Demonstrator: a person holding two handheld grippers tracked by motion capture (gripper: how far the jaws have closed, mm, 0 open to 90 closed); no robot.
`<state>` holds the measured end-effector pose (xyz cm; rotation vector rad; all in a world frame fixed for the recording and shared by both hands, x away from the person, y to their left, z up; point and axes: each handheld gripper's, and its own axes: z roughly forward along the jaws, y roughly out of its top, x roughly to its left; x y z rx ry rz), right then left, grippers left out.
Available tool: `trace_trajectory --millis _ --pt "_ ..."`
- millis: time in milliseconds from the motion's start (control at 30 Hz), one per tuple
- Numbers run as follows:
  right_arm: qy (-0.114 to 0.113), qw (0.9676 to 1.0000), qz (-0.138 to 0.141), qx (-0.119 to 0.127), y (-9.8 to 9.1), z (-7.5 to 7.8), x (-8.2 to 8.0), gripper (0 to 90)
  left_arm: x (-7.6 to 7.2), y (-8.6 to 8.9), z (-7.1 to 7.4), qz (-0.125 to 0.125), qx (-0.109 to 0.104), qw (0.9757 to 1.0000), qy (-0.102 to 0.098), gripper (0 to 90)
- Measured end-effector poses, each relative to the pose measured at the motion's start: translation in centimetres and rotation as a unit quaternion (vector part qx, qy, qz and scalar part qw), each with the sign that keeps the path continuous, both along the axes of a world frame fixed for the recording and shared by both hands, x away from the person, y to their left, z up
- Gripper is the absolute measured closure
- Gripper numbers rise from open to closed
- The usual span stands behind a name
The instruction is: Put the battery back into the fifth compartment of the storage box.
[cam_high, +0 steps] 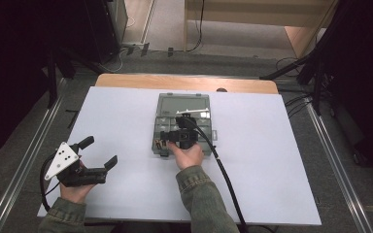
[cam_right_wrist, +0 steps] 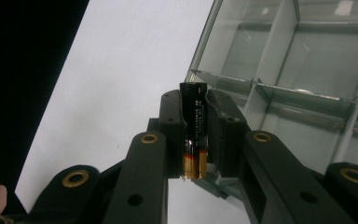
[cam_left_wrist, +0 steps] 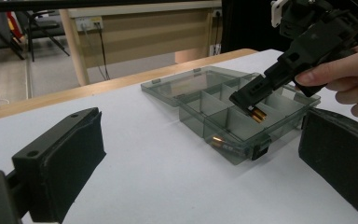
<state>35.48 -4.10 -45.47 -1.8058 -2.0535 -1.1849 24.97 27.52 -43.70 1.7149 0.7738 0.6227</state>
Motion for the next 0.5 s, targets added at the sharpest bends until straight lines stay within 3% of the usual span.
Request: trace_trajectory --millis 267,500 --pt "-0.003 0.9998 -0.013 -0.017 0.15 -0.08 0.27 77.1 0.09 -0.06 -0.02 -0.001 -0.001 1.0000 0.002 0.2" --pt "-0.008 0.9997 -0.016 -0.014 0.06 0.25 0.07 53.1 0.12 -0.11 -0.04 -0.002 0.002 1.0000 0.003 0.2"
